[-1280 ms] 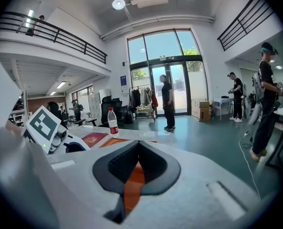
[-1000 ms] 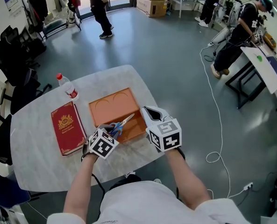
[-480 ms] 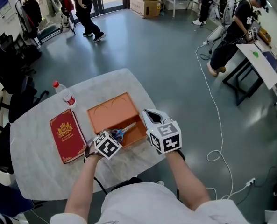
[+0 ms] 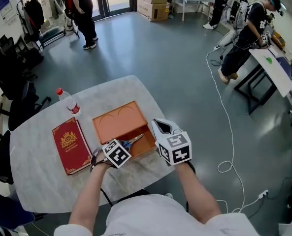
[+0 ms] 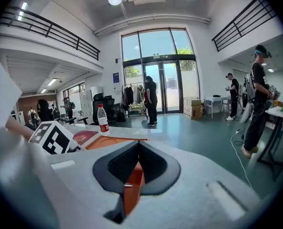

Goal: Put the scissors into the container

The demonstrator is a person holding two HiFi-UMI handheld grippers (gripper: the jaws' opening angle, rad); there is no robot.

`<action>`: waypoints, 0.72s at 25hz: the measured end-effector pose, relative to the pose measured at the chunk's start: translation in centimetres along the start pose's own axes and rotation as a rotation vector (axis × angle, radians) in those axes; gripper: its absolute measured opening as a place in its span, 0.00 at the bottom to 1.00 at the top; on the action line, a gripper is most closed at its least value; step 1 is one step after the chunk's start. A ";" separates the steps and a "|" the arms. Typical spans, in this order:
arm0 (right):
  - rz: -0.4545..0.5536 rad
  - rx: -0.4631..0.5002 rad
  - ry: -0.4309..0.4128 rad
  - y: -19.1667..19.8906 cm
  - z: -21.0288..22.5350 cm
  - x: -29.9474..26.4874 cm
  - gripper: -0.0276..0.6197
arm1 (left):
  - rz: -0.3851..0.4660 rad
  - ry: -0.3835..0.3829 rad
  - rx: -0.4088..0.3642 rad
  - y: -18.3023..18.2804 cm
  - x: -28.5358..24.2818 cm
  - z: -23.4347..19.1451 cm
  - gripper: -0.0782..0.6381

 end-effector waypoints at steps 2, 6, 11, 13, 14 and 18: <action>0.000 0.002 -0.002 0.0 -0.1 0.0 0.05 | -0.016 -0.002 -0.010 0.0 -0.2 0.0 0.22; -0.001 0.009 -0.009 0.0 -0.3 0.1 0.05 | -0.021 0.008 -0.008 -0.1 -0.2 0.2 0.23; 0.002 0.016 -0.026 -0.2 -0.7 0.6 0.05 | 0.009 -0.022 0.011 -0.2 1.0 0.3 0.24; 0.005 0.022 -0.037 -0.2 -0.9 0.8 0.05 | 0.037 -0.056 0.034 -0.2 1.8 0.3 0.24; 0.007 0.025 -0.044 -0.3 -1.0 1.0 0.05 | 0.051 -0.072 0.049 -0.3 2.2 0.3 0.24; 0.015 0.039 -0.068 -0.4 -1.6 1.6 0.05 | 0.105 -0.136 0.116 0.0 3.9 0.5 0.24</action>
Point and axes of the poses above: the fingertips, and each gripper's own axes: x backward along the fingers, z to its right, y out of its underside, the point moved 9 cm from there along x, backward along the fingers, and after that the axes turned 4 degrees about x, right-handed, at the moved point
